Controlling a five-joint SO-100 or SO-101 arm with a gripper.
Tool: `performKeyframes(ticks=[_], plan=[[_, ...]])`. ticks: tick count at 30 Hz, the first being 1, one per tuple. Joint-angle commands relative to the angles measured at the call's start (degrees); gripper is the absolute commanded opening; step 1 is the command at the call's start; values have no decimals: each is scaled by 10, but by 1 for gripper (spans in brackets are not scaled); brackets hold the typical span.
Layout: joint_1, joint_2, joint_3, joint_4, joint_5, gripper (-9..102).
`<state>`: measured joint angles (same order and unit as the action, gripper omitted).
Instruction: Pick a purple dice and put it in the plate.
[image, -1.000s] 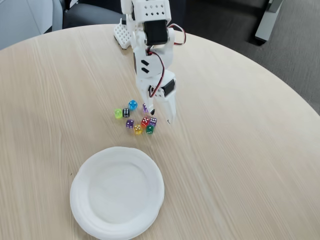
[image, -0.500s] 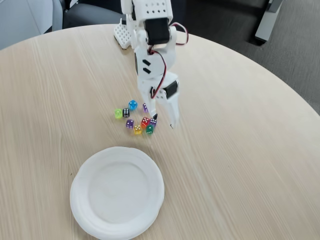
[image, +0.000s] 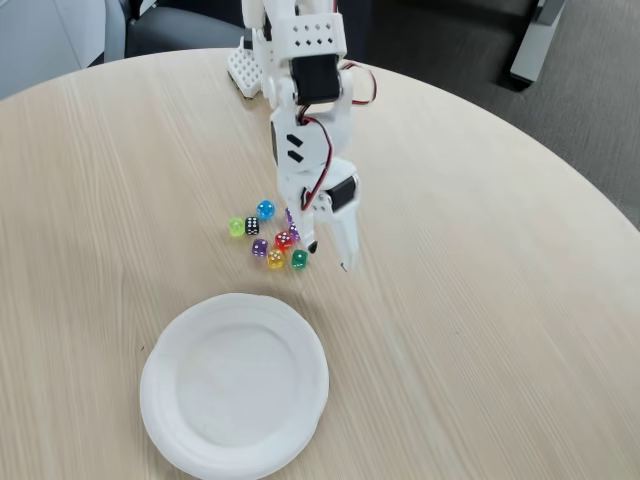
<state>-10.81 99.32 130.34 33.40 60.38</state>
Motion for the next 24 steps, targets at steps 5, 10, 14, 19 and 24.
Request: performKeyframes(ticks=[5,10,14,19,24], plan=[[5,11,-15,5,8,22],[4,12,-15,8,17,22],[4,13,-15,48,12,23],[4,14,-42,138,15,25],[4,14,-150,186,22,25]])
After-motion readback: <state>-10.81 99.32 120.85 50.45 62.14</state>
